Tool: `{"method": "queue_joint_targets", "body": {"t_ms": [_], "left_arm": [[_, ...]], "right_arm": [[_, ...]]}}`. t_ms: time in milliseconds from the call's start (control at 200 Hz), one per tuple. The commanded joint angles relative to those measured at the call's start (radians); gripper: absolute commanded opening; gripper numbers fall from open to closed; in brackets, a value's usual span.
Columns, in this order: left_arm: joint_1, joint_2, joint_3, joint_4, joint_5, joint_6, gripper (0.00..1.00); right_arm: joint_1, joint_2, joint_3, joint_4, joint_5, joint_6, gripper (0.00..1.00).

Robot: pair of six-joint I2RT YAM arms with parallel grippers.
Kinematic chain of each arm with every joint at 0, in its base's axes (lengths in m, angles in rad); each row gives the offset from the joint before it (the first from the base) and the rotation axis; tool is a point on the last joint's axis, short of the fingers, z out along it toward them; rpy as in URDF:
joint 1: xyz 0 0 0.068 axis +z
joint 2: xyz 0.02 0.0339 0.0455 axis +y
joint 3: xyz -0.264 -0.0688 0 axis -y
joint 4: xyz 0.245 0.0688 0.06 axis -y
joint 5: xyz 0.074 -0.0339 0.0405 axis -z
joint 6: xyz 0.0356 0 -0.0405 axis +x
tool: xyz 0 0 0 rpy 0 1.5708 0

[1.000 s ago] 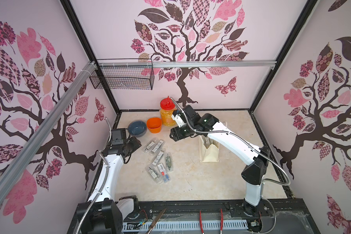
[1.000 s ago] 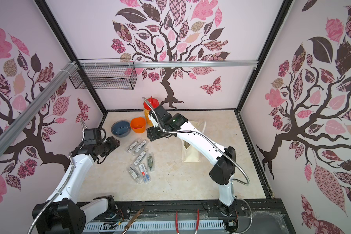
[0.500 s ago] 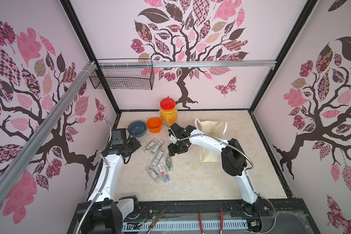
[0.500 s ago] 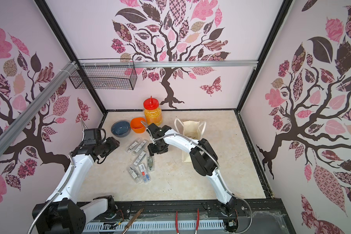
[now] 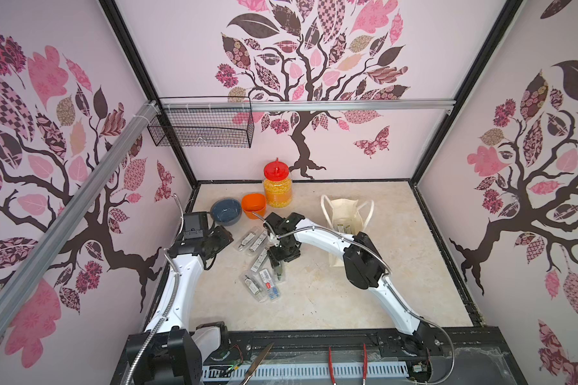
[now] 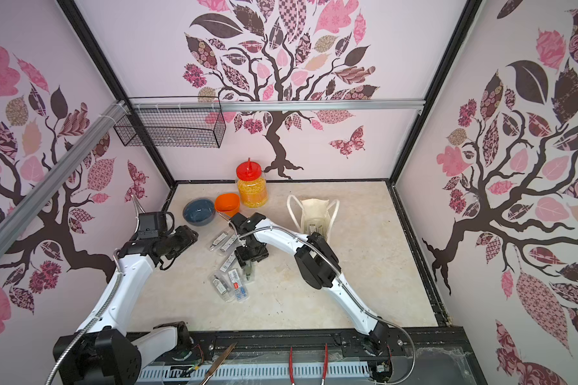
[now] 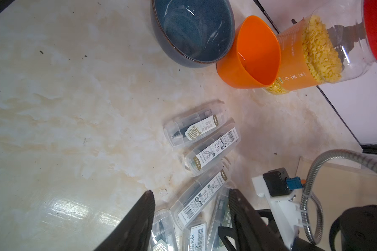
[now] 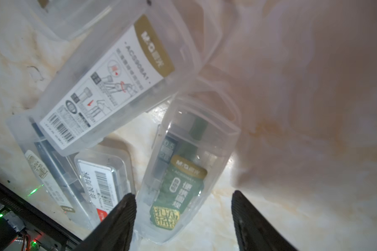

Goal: Put the compass set into the canvas bag
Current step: Pick up the compass set at the center of the board.

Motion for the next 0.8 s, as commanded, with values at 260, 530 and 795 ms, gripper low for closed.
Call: {"method": "queue_joint_targets", "body": {"t_ms": [260, 530, 795], "left_arm": [[0.005, -0.022, -0.041, 0.025, 0.009, 0.004, 0.59], [0.005, -0.027, -0.050, 0.031, 0.013, -0.003, 0.59], [0.004, -0.032, -0.055, 0.029, 0.015, -0.003, 0.59]], "right_arm": [[0.002, 0.087, 0.053, -0.056, 0.023, -0.007, 0.71], [0.033, 0.082, 0.107, -0.081, 0.134, -0.021, 0.72], [0.047, 0.143, 0.185, -0.146, 0.221, -0.045, 0.72]]}}
